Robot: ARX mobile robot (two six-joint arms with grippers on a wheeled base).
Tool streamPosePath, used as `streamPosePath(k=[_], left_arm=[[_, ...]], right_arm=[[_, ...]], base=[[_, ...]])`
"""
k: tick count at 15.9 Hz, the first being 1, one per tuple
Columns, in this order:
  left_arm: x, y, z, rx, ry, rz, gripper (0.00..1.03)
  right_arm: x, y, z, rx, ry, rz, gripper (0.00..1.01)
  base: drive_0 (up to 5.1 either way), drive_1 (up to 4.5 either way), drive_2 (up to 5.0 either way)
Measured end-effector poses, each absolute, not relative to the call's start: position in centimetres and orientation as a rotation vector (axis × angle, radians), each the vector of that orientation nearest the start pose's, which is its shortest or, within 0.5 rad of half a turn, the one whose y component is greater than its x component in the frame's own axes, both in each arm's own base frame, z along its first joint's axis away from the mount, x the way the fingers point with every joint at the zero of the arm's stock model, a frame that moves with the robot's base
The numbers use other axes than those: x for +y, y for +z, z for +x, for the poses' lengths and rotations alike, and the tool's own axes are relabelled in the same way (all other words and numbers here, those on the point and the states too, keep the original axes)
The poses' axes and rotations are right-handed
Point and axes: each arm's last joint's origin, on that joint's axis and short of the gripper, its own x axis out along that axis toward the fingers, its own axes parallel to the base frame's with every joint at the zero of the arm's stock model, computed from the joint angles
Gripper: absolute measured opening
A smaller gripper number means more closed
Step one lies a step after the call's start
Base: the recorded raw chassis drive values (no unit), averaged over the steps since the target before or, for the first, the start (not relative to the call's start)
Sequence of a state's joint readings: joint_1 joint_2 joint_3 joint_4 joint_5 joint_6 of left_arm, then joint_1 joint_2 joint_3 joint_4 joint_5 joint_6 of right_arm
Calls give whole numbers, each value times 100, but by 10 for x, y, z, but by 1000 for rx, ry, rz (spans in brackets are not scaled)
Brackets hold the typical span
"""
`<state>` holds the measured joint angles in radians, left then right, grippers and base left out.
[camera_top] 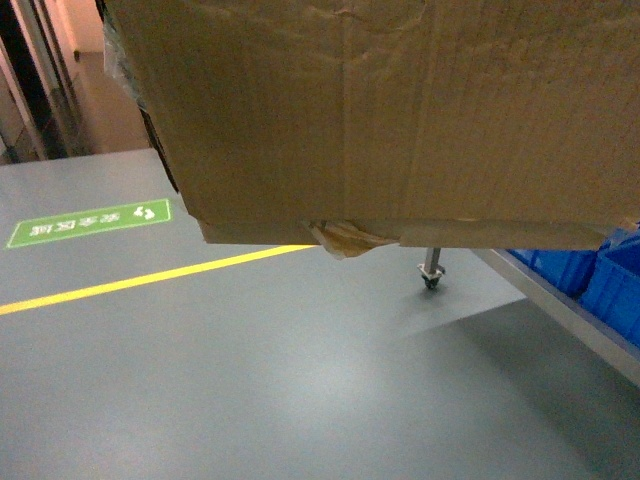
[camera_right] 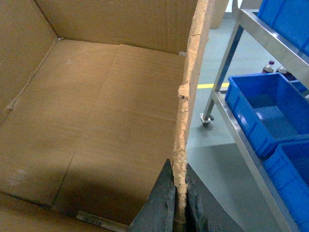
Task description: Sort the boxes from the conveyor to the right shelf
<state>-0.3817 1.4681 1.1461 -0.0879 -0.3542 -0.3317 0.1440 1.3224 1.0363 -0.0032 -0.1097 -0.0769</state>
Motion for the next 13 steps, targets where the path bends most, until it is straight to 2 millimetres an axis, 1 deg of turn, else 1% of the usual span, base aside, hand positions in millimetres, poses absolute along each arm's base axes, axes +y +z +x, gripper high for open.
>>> streamPosePath(k=[13], left_arm=[[-114, 308, 311, 381, 37, -180, 2]], right_arm=[[46, 320, 296, 280, 263, -81, 2]], base=[[-116, -116, -116]])
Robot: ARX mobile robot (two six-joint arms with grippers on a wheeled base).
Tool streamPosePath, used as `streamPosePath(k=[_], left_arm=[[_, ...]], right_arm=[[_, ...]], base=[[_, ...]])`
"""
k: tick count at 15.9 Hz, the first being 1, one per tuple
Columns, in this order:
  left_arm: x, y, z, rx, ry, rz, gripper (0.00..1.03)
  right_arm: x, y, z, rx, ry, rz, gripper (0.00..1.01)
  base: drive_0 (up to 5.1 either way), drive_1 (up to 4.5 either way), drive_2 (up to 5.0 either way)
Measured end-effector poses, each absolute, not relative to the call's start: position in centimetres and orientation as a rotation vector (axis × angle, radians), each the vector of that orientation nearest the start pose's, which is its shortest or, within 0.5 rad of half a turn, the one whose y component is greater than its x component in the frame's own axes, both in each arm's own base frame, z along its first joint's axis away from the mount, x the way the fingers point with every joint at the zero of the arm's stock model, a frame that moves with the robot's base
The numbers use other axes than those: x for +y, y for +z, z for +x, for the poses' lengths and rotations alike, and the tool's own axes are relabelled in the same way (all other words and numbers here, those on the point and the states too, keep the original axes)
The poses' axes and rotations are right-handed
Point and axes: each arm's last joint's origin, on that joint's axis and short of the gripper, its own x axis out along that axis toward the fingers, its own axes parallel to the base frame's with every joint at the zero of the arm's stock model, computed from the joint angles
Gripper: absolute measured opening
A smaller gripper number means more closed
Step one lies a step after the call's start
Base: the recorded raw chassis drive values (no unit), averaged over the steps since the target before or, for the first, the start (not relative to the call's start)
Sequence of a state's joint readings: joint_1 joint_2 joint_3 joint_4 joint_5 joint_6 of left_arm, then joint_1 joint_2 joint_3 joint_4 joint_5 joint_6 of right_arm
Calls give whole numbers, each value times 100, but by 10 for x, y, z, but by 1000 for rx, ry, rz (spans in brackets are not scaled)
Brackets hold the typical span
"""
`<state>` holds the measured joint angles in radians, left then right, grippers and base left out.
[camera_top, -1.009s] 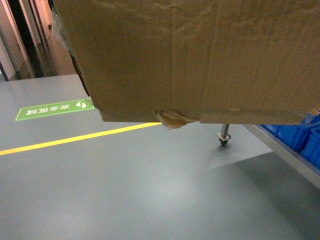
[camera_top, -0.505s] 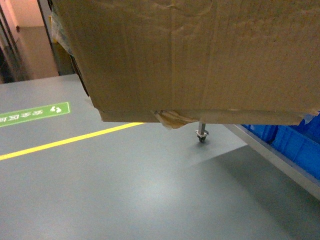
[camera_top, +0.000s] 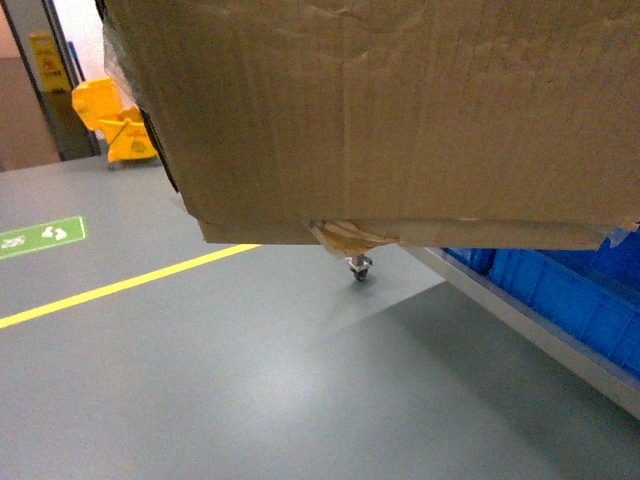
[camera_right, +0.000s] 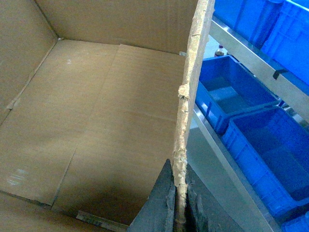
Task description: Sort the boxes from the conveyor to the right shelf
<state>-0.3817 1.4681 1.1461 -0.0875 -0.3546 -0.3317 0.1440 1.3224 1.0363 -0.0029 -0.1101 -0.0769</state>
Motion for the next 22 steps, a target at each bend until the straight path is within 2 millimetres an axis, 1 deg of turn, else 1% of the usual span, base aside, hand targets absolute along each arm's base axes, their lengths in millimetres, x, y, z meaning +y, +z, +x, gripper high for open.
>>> streamPosePath(k=[15, 16, 20, 22], left_arm=[[-114, 308, 311, 382, 37, -180, 2], [-114, 308, 311, 382, 37, -180, 2], [-114, 306, 312, 391, 38, -176, 2], [-114, 306, 312, 388, 38, -178, 2]], right_arm=[[46, 320, 296, 280, 263, -81, 2], [46, 320, 296, 280, 263, -80, 2], [46, 318, 297, 290, 263, -81, 2], [46, 319, 297, 287, 263, -81, 2]], base=[[-121, -121, -121], [-120, -256, 16], [-115, -518, 289], [-115, -160, -71]])
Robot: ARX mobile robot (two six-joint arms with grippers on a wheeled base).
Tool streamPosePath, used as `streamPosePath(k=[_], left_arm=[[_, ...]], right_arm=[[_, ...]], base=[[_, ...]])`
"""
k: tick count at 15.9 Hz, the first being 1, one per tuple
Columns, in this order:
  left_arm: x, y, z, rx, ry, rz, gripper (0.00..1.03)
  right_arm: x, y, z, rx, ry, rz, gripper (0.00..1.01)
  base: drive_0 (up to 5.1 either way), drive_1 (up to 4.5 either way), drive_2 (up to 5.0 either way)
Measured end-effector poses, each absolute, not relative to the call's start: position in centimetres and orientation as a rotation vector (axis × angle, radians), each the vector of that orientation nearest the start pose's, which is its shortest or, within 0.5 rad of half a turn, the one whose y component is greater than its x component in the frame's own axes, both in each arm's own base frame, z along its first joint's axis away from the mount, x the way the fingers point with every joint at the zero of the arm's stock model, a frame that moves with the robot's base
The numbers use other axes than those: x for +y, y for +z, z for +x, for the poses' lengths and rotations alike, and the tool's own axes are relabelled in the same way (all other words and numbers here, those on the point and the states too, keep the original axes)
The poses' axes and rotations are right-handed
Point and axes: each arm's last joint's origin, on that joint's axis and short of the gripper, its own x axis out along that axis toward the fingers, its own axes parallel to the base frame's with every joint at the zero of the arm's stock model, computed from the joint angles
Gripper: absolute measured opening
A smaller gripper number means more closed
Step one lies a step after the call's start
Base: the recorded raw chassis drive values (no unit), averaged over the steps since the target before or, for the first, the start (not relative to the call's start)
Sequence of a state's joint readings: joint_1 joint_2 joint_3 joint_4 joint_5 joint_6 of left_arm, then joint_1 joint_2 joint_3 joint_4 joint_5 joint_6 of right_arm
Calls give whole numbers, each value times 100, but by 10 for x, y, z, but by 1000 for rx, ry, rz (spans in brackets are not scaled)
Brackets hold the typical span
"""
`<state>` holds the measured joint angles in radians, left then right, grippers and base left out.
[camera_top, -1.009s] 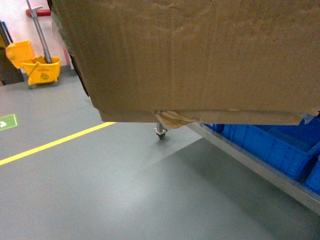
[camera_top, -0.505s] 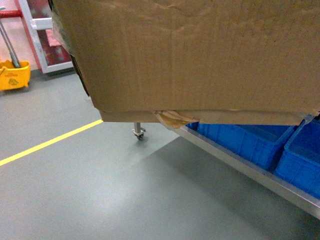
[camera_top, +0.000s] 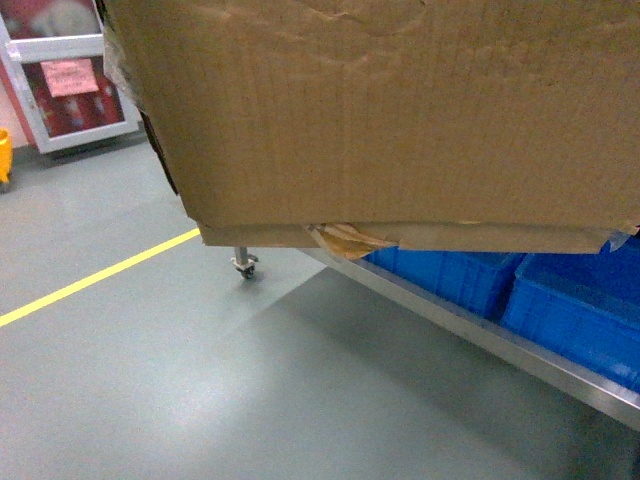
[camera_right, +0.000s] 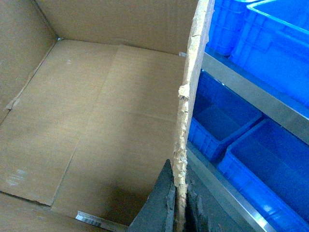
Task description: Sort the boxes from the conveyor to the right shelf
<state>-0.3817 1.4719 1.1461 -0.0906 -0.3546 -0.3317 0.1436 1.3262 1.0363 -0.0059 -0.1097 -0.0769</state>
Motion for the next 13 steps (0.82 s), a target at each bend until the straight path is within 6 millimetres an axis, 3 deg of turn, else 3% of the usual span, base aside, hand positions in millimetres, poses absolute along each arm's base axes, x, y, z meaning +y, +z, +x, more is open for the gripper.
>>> streamPosePath(k=[13], left_arm=[[-114, 308, 311, 381, 37, -180, 2]], right_arm=[[46, 320, 296, 280, 263, -81, 2]], base=[[-120, -120, -120]])
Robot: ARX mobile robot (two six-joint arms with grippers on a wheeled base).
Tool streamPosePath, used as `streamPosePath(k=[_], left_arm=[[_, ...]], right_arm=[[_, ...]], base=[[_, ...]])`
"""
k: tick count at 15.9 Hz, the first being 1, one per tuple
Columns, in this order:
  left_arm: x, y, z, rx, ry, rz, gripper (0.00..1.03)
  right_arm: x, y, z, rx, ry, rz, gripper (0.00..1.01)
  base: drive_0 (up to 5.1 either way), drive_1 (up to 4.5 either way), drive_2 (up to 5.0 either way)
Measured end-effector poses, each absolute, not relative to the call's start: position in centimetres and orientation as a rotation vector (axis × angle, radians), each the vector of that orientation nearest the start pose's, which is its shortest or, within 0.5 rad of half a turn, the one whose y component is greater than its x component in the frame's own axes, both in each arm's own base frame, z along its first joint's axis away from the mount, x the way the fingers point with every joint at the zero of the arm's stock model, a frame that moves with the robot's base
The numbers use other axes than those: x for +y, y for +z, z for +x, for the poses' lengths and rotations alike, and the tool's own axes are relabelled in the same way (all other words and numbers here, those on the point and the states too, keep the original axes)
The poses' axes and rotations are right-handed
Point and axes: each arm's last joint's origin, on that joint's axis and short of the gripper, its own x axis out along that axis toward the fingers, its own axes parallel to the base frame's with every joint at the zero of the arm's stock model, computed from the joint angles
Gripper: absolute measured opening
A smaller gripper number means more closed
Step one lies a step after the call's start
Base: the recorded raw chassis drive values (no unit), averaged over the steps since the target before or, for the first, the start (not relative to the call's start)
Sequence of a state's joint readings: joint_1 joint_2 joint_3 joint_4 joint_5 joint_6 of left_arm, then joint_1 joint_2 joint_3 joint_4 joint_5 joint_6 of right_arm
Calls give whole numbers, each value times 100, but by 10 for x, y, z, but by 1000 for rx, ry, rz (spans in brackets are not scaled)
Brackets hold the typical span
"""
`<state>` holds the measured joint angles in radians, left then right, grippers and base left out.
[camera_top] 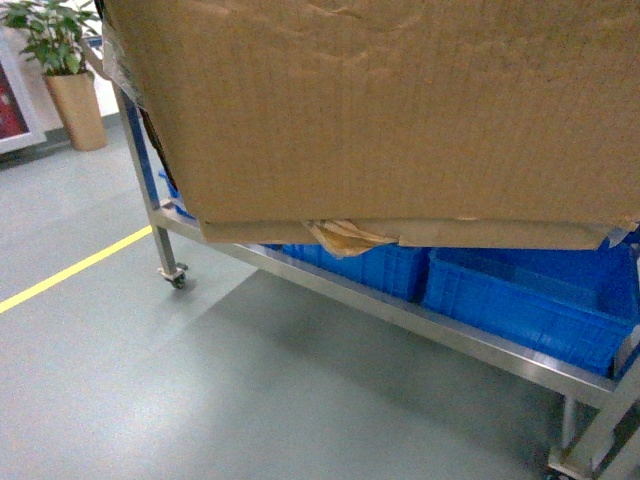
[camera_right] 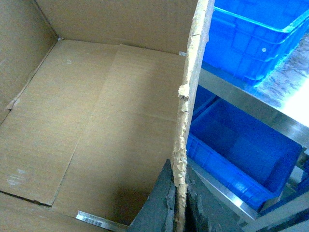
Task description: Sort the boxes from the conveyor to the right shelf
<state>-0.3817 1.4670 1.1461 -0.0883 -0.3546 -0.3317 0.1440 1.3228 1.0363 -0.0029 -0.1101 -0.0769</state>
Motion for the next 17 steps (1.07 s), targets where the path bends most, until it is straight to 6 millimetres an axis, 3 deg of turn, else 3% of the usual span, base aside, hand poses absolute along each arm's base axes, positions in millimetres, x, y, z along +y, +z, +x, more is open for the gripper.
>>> streamPosePath(k=[17], left_arm=[[-114, 308, 311, 381, 37, -181, 2]], right_arm=[[46, 320, 296, 280, 263, -80, 2]], base=[[-115, -115, -115]])
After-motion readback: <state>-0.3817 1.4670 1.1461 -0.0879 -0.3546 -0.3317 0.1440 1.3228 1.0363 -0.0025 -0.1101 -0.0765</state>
